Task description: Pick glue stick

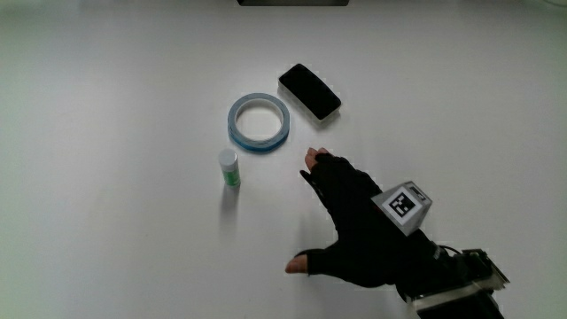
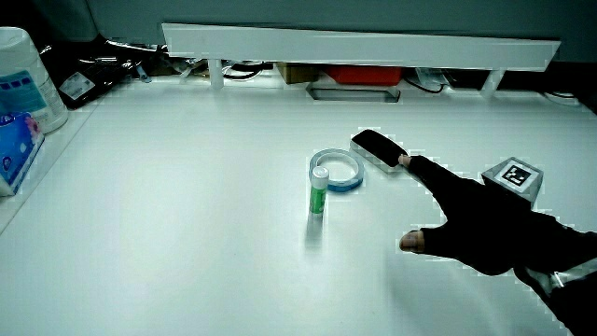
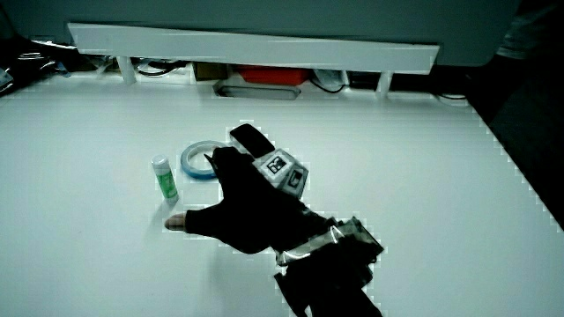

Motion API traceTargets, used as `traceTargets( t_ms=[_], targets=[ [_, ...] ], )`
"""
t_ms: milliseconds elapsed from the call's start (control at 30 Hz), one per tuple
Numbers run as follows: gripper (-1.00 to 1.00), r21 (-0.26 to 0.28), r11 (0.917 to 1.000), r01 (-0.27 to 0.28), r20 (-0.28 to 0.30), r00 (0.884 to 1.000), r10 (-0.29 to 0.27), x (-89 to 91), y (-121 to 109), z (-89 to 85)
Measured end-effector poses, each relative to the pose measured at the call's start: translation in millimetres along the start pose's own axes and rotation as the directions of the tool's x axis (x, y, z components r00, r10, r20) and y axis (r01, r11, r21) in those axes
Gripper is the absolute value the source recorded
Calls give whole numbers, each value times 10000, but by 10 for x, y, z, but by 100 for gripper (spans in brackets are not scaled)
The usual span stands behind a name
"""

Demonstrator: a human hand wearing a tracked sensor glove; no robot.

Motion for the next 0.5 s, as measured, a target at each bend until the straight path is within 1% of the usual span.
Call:
traceTargets(
  t_ms=[67,100,133,167,200,233,267,333,367,400,467,500],
  targets=[
    [0,-16,10000,-37,31,10000,37,-13,62,9],
    [0,74,9984,-557,-83,9984,557,-23,108,10],
    [0,39,9986,-523,-285,9982,523,-28,145,7],
    [0,109,9963,-852,-89,9963,853,-21,192,7],
    [0,82,9972,-737,-172,9971,738,-37,221,5],
    [0,19,9978,-669,-118,9977,670,-18,264,3],
    [0,4,9973,-732,-263,9970,732,-28,298,-1],
    [0,-16,9969,-783,-296,9965,782,-26,368,-7],
    [0,-149,9994,-310,-151,9994,308,-16,391,-8],
    [0,-102,9987,-492,-183,9986,490,-13,425,-11],
    [0,-133,9978,-653,-368,9972,648,-15,481,-19],
    [0,-76,9952,-973,-403,9945,969,-14,516,-23]
  ],
)
